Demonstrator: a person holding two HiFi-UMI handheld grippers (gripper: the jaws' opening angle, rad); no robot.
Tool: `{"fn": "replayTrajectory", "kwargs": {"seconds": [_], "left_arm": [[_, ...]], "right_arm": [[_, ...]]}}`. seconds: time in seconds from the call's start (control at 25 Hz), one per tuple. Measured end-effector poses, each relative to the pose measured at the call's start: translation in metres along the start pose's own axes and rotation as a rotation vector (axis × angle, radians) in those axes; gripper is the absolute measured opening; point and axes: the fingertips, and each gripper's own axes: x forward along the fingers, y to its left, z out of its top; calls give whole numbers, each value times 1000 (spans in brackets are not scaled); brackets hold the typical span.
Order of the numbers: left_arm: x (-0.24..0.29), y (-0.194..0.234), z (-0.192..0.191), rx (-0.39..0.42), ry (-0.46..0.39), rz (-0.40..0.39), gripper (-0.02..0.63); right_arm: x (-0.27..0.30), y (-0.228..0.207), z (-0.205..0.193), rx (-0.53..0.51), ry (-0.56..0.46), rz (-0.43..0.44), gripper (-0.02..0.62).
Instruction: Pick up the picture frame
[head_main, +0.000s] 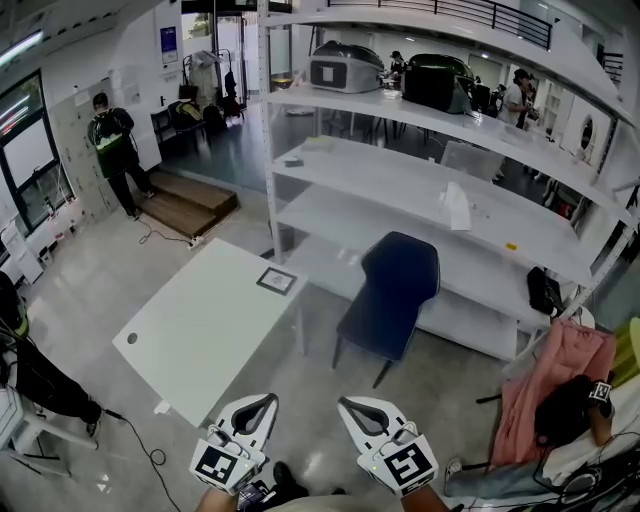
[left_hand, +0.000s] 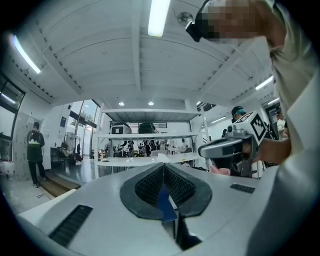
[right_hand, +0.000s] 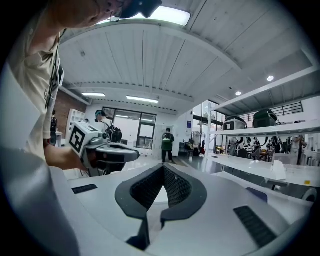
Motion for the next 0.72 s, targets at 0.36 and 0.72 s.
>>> {"fn": "replayTrajectory", "kwargs": {"seconds": [0.36, 0.72], "left_arm": [[18, 41, -5, -23, -3, -39, 15], [27, 118, -6, -33, -59, -71, 15]], "right_arm": [[45, -14, 3, 17, -5, -26, 26], [115, -17, 22, -20, 19, -80, 28]]}}
